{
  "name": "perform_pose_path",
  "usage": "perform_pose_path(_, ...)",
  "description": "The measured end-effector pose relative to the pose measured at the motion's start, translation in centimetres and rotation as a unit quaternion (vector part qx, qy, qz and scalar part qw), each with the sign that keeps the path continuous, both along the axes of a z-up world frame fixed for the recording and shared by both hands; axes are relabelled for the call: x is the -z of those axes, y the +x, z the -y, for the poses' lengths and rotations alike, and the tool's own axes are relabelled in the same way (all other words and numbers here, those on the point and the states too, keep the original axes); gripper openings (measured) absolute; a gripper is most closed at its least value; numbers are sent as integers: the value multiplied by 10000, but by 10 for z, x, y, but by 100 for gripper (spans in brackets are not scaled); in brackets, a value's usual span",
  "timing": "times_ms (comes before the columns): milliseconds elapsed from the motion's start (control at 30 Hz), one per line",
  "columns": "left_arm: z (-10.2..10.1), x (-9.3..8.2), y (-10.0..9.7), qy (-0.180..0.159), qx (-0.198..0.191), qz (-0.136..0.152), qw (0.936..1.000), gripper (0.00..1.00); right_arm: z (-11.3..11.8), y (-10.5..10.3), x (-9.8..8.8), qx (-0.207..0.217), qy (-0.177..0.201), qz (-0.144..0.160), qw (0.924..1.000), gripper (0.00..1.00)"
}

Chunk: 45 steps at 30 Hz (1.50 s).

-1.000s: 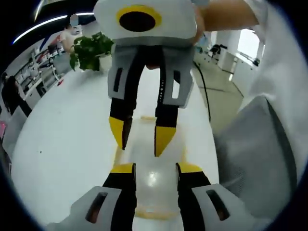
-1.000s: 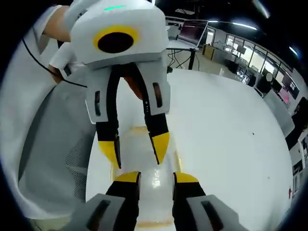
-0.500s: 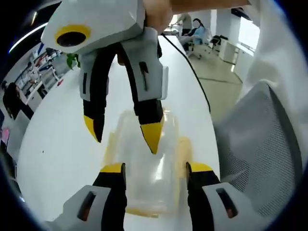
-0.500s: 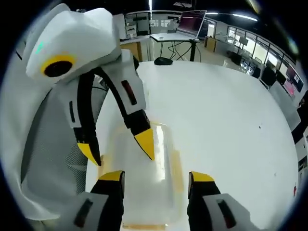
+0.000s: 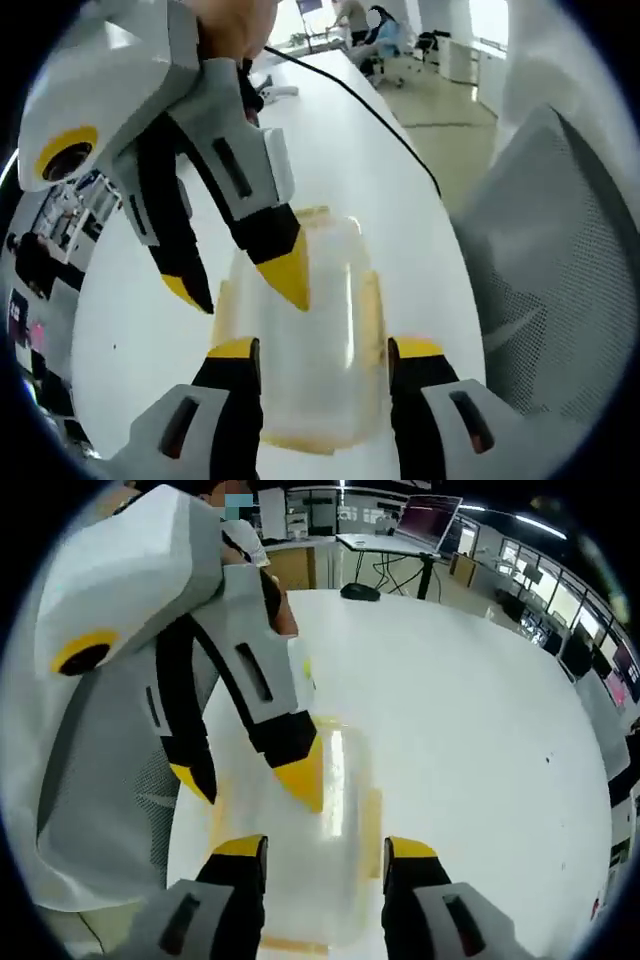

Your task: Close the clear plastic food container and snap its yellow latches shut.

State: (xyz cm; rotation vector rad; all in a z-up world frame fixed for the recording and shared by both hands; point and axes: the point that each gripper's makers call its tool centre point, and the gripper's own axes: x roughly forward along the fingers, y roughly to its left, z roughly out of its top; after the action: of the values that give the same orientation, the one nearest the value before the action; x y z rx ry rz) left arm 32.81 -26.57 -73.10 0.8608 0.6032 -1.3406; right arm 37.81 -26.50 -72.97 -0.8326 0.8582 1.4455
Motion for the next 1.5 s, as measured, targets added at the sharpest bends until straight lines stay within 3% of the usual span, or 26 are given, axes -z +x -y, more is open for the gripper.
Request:
perform_pose_path(33,4,-5,0,-180,-26,-100,9998,49,0,1,0,13,-8,-8,10000,47)
perform_pose_path(133,6,-12,4,-295,-33,-74,9995,50,0,2,1,-1,-16,-70,10000,48)
perform_pose_path(200,9,-14,3,-361,1,-216,9991,49,0,3,2,-16,-35,-155,9999,48)
perform_pose_path(233,9,-12,4,-324,48,-229,9992,47,-1,2,2,-59,-61,-205,9998,48)
perform_pose_path(300,4,-4,8,6,249,21,9997,46,-1,-1,3,-208,-114,-372,9990,45)
perform_pose_path(367,3,5,7,141,207,-1,9997,49,-2,0,4,-209,-130,-436,9987,45)
perform_pose_path(400,6,3,7,85,317,164,9993,50,-1,0,5,-179,-192,-546,9982,45)
perform_pose_path(533,4,3,8,100,200,115,9997,49,-2,1,8,-156,-390,-759,9962,46)
perform_pose_path(867,3,2,9,182,183,-117,9996,47,-3,-2,10,-291,-590,-744,9951,46)
perform_pose_path(933,4,-2,3,182,274,-350,9988,42,-4,-3,10,-328,-678,-704,9947,46)
perform_pose_path(1233,5,1,5,425,221,-378,9981,40,-3,-2,12,-381,-862,-694,9931,46)
perform_pose_path(1500,5,3,6,684,191,-306,9970,40,-1,1,15,-326,-1057,-971,9891,46)
